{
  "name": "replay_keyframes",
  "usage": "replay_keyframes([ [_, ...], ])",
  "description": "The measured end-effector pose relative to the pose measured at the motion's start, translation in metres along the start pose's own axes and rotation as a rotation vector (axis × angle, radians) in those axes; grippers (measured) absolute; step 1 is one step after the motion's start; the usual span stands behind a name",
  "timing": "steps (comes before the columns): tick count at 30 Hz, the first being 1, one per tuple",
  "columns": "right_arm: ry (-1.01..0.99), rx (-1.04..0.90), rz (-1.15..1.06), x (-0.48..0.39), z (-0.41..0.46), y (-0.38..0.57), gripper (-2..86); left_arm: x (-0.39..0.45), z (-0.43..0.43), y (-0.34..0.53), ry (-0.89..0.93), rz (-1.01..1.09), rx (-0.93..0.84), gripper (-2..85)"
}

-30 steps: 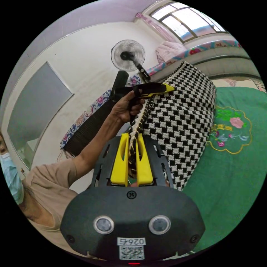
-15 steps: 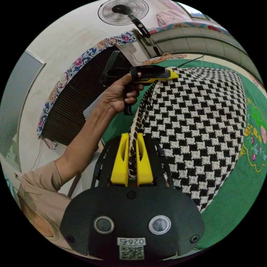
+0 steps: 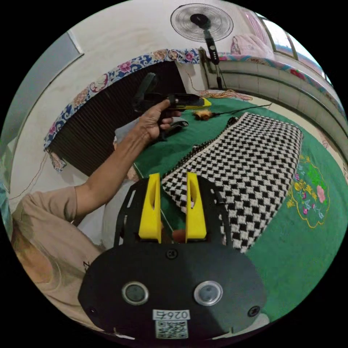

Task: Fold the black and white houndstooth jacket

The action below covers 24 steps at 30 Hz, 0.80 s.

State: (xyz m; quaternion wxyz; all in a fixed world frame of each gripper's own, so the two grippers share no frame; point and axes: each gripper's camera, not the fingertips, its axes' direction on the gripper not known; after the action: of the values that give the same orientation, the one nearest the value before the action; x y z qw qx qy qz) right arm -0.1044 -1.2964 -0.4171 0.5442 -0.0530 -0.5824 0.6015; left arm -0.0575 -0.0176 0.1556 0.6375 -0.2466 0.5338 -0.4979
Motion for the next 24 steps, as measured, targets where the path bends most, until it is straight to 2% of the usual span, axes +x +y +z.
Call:
replay_keyframes([
  [3,0.173,-0.007,0.053,0.016,0.008,0.010,2.8,0.035,0.004,-0.003,0.084,0.140,-0.072,-1.0],
  [5,0.236,-0.121,0.047,0.027,0.039,0.012,1.5,0.054,0.039,-0.002,0.088,0.231,-0.245,-1.0],
  [6,0.266,-0.244,0.031,0.033,0.064,0.013,0.2,0.057,0.052,0.000,0.052,0.249,-0.318,-1.0],
  [7,0.280,-0.202,0.013,0.032,0.065,0.013,-0.4,0.057,0.084,0.006,-0.110,0.282,-0.527,-1.0],
  [8,0.305,-0.172,0.007,0.030,0.060,0.011,-0.7,0.056,0.106,0.015,-0.218,0.354,-0.642,-1.0],
  [9,0.320,-0.215,-0.024,0.027,0.057,0.005,-0.9,0.056,0.100,0.014,-0.199,0.358,-0.588,-1.0],
  [10,0.332,-0.227,-0.044,0.027,0.054,0.003,-0.9,0.049,0.090,0.007,-0.157,0.277,-0.596,-1.0],
  [11,0.369,-0.216,-0.082,0.026,0.045,-0.001,-0.9,0.042,0.080,0.001,-0.163,0.210,-0.607,-0.9],
  [13,0.440,-0.141,-0.090,0.032,0.023,-0.008,-0.8,0.035,0.058,-0.002,-0.217,0.207,-0.522,-0.9],
  [15,0.479,-0.025,-0.041,0.058,-0.008,-0.024,-0.3,0.024,0.039,-0.005,-0.205,0.145,-0.466,-0.8],
  [18,0.535,0.012,0.074,0.113,-0.031,-0.048,2.2,-0.003,0.008,-0.009,-0.174,-0.019,-0.295,0.1],
  [21,0.503,0.032,0.270,0.186,-0.047,-0.052,7.5,-0.029,-0.010,-0.011,-0.084,-0.135,-0.177,8.4],
  [22,0.470,0.039,0.314,0.201,-0.050,-0.050,8.1,-0.038,-0.010,-0.011,-0.037,-0.146,-0.166,15.9],
  [24,0.274,0.086,0.490,0.257,-0.061,-0.031,10.3,-0.051,-0.002,-0.011,0.041,-0.179,-0.189,20.1],
])
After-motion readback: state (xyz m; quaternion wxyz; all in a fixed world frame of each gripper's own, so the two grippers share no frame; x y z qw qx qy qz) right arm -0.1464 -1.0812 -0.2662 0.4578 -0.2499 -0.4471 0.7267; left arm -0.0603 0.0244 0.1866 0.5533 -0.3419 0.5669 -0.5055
